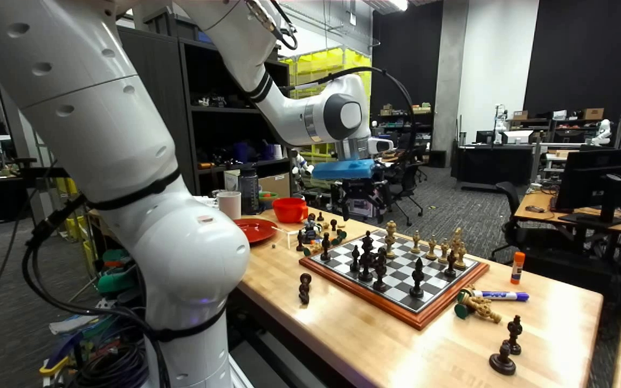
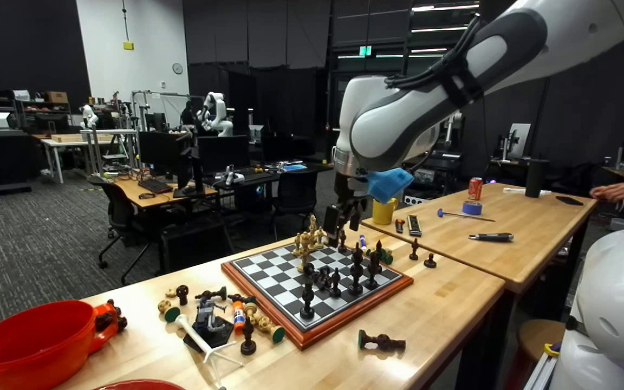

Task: Move the black king to the front of the board.

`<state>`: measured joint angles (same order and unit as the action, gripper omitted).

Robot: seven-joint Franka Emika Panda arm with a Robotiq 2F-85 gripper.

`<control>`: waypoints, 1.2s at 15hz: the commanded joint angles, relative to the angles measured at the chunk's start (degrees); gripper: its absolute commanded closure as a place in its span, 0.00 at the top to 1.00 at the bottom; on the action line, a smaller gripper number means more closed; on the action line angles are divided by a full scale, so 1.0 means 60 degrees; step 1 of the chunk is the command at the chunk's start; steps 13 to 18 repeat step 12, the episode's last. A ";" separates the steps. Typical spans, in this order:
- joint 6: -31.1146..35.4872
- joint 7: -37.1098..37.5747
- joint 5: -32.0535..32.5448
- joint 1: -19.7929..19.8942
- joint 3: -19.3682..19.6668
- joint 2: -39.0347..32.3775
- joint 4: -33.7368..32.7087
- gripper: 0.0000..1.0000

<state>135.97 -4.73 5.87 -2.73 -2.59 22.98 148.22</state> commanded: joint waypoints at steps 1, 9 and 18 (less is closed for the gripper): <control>-0.0764 0.0152 -0.0654 -0.0234 0.0027 0.0796 -0.0246 1.00; -0.2747 0.0121 -0.0309 -0.0188 -0.0132 0.1831 -0.1006 1.00; -0.3050 0.0123 -0.0298 -0.0210 -0.0163 0.2169 -0.1046 1.00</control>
